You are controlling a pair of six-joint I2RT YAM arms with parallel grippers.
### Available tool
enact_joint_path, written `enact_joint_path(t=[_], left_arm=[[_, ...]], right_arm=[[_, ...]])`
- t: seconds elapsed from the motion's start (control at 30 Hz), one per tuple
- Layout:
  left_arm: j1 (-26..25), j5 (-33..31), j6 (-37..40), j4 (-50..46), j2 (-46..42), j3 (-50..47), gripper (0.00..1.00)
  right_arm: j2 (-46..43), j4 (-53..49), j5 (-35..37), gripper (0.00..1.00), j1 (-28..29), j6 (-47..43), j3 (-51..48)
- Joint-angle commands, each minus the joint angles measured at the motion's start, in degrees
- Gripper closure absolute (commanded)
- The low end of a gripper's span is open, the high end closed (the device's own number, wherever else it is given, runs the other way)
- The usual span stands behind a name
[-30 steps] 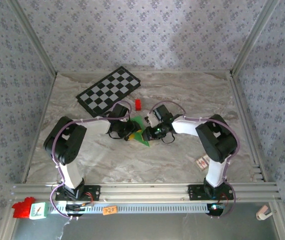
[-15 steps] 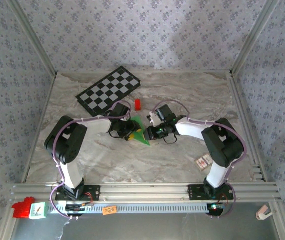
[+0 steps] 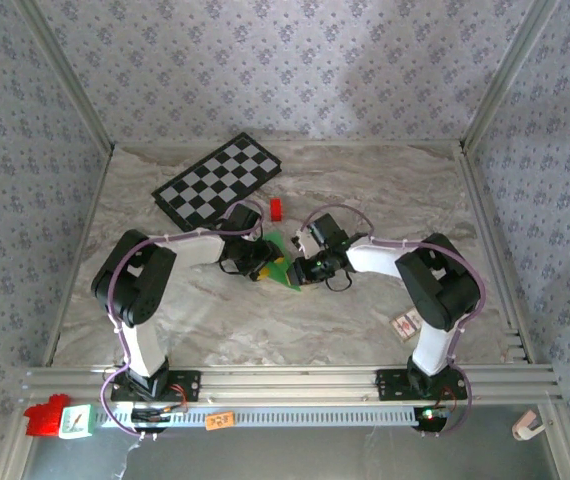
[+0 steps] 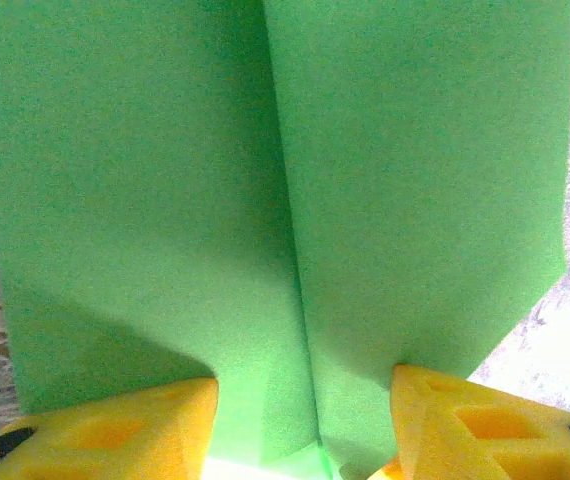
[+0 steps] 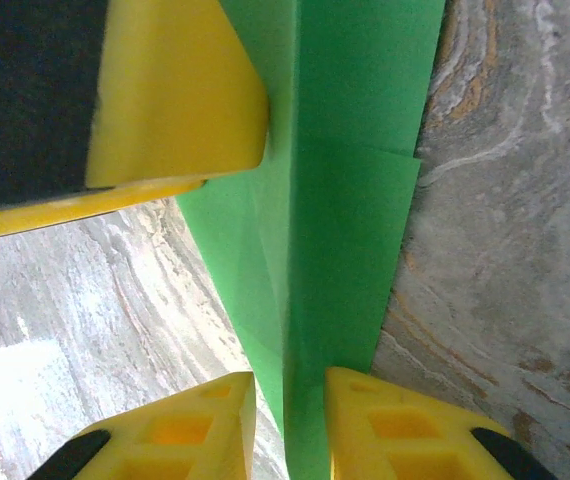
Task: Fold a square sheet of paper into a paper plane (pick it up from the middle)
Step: Fourth fold the wing at the center of the table.
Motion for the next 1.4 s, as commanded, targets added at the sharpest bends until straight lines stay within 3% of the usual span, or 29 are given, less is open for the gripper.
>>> enact_joint_path(t=[0.0, 0.53, 0.8, 1.17, 1.37], left_arm=[[-0.78, -4.42, -0.53, -9.41, 6.17, -3.75, 0.47], [-0.74, -4.13, -0.44, -9.43, 5.91, -3.9, 0.47], [-0.75, -3.38, 0.9, -9.31, 4.35, -2.7, 0.47], [0.57, 0.05, 7.26, 0.98, -5.11, 1.15, 0.44], [2.33, 0.54, 10.8, 7.73, -11.29, -2.87, 0.44]], right_arm=[[0.73, -1.59, 2.24, 0.74, 0.79, -1.93, 0.01], [1.54, -0.18, 0.2, 0.88, -0.33, -0.98, -1.37], [2.67, 1.47, -4.99, 0.93, -1.8, 0.07, -1.8], [4.77, 2.38, -10.03, 0.95, -3.71, 1.88, -1.75], [5.85, 3.25, -12.94, 0.95, -4.78, 3.12, -1.76]])
